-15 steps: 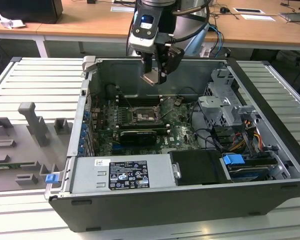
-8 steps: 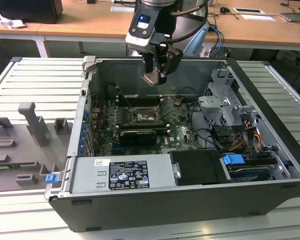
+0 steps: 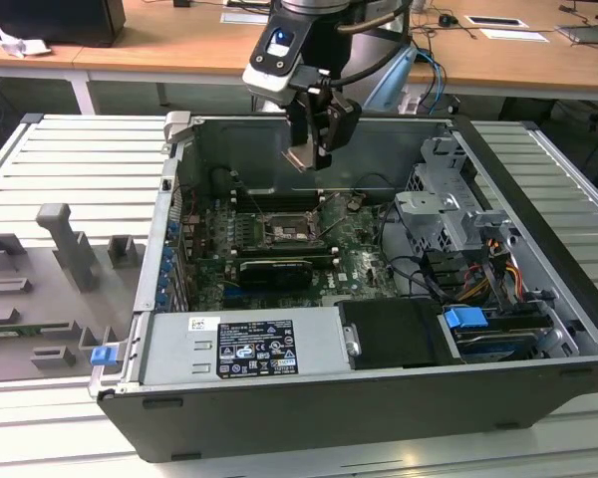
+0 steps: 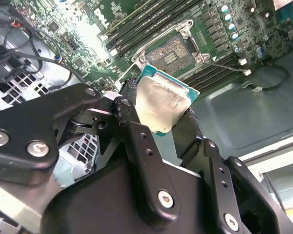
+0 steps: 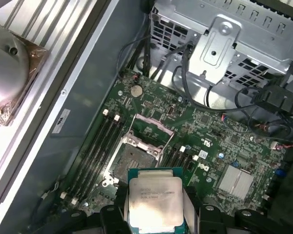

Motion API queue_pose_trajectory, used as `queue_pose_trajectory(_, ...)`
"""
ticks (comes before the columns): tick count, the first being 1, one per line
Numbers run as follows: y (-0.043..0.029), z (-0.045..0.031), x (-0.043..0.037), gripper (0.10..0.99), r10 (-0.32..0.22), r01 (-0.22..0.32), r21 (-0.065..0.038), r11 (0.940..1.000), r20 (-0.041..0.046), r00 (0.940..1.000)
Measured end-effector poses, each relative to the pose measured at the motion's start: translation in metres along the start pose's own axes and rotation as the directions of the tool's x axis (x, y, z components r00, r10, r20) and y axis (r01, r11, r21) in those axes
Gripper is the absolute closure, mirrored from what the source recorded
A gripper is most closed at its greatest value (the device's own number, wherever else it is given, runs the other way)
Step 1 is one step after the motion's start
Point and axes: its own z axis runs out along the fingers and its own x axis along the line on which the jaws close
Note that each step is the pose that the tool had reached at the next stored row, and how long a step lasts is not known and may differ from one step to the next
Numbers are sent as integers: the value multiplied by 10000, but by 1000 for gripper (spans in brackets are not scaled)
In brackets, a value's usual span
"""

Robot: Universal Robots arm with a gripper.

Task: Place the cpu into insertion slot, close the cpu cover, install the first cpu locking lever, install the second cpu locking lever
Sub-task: 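Place the cpu into insertion slot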

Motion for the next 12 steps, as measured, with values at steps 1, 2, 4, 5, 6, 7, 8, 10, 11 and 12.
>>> queue_pose_trajectory(1,0,4,0,553,120,-120,-3,9999,11,9999)
queue_pose_trajectory(2,-1,8,0,553,241,-241,-5,9997,22,9997)
queue_pose_trajectory(4,-2,13,0,553,402,-402,-8,9992,36,9992)
queue_pose_trajectory(5,-3,17,0,553,497,-497,-11,9988,44,9988)
queue_pose_trajectory(6,-3,20,0,553,594,-594,-13,9982,53,9982)
queue_pose_trajectory(7,-4,27,0,553,718,-718,-17,9974,64,9974)
queue_pose_trajectory(8,-4,33,0,553,800,-800,-18,9968,71,9968)
queue_pose_trajectory(10,-7,58,0,553,976,-976,-34,9952,90,9952)
queue_pose_trajectory(11,-7,68,-1,553,1023,-1022,-42,9948,97,9947)
queue_pose_trajectory(12,-7,72,-1,553,1050,-1050,-43,9945,99,9944)
